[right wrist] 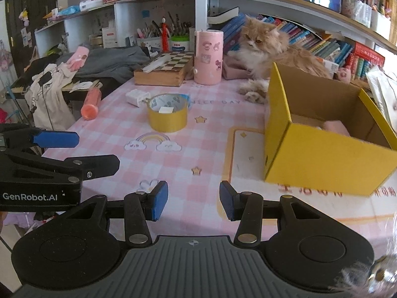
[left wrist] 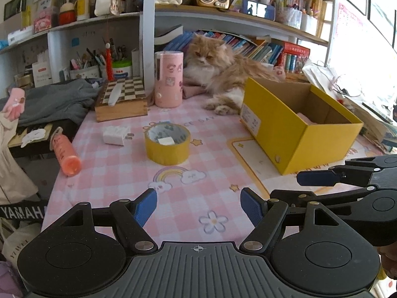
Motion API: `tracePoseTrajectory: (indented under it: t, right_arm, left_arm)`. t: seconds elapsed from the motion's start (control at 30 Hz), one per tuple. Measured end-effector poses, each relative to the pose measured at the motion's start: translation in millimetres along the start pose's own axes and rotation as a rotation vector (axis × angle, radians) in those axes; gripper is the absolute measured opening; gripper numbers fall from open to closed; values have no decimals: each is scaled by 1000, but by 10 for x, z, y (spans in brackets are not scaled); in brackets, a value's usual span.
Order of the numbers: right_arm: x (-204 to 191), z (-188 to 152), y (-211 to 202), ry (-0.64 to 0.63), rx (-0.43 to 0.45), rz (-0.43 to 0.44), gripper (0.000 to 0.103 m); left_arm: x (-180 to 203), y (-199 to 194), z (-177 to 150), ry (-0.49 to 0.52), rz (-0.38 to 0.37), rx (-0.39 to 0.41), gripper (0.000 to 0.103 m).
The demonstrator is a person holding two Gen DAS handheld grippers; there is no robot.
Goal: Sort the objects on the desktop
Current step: 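Raise both open tools out of the yellow box and back toward the table, then move the left tool toward the white plug and the right toward the yellow tape roll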
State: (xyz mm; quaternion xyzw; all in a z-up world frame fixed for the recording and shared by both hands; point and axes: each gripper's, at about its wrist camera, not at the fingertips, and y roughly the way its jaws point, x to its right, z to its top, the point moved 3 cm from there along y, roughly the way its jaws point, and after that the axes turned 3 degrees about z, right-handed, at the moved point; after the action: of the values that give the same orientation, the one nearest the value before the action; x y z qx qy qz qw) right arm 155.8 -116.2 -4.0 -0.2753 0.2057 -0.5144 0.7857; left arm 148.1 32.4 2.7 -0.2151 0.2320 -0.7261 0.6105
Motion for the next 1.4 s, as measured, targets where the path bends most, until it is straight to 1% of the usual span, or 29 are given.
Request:
tracePoseTrajectory:
  t: [0.17, 0.4, 0.63, 0.7, 0.73, 0.77, 0.83, 1.07, 1.4]
  right_arm:
    - [47, 202, 227, -20, 2, 14, 43]
    - [91, 425, 546, -47, -24, 61, 43]
    - [172, 630, 824, -50, -38, 100, 45]
    - [185, 689, 908, -51, -42, 114, 54]
    - [186, 714, 952, -53, -44, 118, 56]
    - [189, 742, 1002, -56, -47, 118, 65]
    - [197, 795, 1098, -57, -51, 121, 75]
    - [176, 962, 1489, -59, -90, 196, 83]
    - [-14, 1057, 2055, -176, -153, 274, 84]
  left_arm:
    - [-83, 179, 155, -16, 22, -1, 77]
    - [-242, 417, 295, -56, 67, -24, 77]
    - [-373, 582, 458, -81, 117, -26, 77]
    - [-413, 613, 496, -90, 137, -26, 77]
    - [-434, 624, 512, -97, 149, -27, 77]
    - [-457, 636, 526, -105, 159, -29, 77]
    - [-506, 654, 549, -121, 189, -32, 78]
    - [-631, 665, 544, -170, 280, -48, 81]
    - [-697, 630, 522, -196, 376, -74, 81]
